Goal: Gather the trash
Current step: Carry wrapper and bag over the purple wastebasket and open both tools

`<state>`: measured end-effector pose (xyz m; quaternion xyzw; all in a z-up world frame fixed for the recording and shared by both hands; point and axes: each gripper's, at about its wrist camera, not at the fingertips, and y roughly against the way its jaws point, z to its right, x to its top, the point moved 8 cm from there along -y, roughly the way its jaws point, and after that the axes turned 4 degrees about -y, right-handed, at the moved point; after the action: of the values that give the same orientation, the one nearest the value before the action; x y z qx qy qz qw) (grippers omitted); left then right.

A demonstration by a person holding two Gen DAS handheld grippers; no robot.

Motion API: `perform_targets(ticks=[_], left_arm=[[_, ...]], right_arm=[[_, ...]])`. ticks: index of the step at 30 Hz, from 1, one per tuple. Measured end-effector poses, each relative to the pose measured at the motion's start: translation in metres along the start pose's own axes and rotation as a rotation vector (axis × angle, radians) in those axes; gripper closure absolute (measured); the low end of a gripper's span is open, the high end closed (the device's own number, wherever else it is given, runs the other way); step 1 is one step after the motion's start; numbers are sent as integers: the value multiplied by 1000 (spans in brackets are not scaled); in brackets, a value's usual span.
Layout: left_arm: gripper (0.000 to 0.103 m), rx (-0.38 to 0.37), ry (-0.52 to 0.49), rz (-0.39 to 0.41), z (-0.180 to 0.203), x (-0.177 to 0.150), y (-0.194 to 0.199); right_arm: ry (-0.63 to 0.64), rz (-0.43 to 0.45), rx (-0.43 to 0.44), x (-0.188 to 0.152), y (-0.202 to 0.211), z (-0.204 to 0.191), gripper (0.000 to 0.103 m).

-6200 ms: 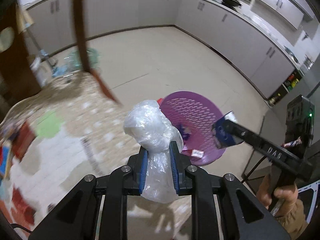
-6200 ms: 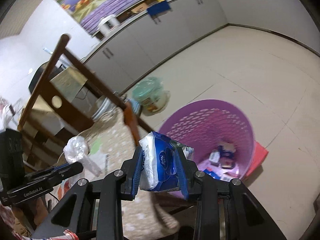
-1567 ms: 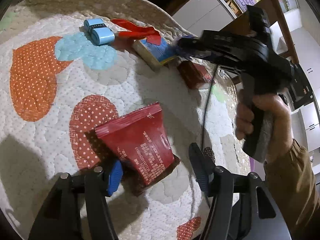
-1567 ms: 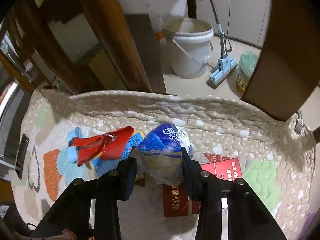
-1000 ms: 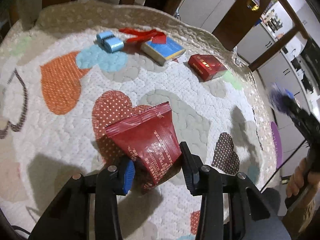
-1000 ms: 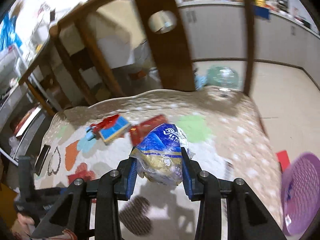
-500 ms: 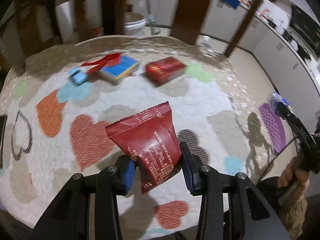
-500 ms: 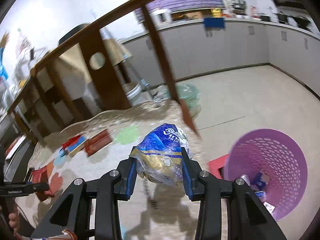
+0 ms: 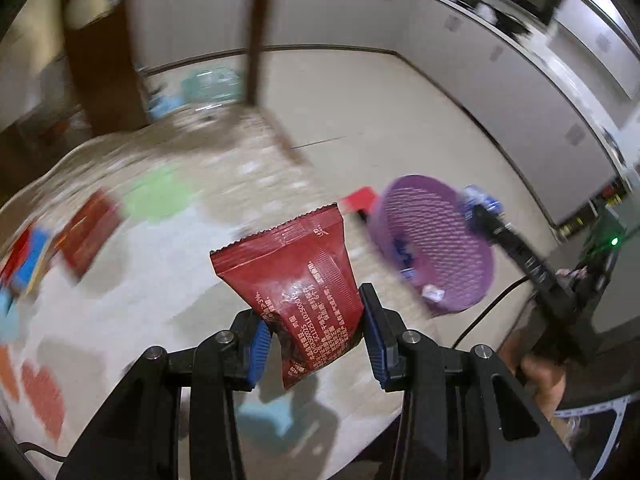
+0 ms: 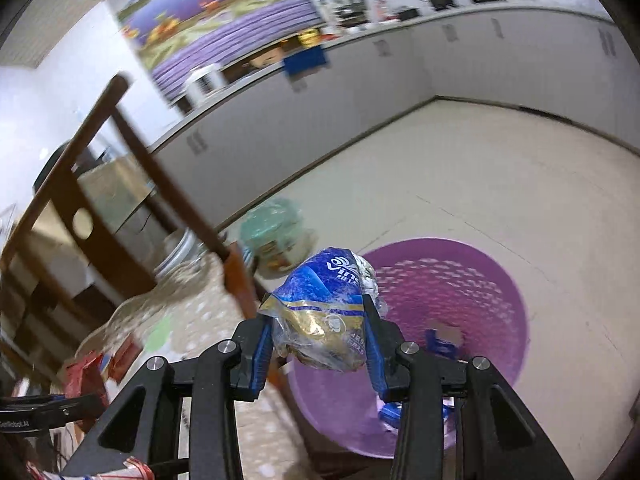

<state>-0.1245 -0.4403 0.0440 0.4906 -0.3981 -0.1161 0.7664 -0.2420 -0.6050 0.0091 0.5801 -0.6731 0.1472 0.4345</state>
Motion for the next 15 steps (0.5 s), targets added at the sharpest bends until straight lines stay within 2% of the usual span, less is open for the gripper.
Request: perform_targets(ticks=[5,11,15], left_arm=[[63,-67,-78,-28,54,29,-41],[63,-95,-141,-40,92,50,-68],[59,-116,-156,-13,106,59,-71]], right_arm=[[-87,6,-52,8,3,36,60],[-154,-2,-58,12,1,59,59],[-150,-5,-88,13,-1,63,51]])
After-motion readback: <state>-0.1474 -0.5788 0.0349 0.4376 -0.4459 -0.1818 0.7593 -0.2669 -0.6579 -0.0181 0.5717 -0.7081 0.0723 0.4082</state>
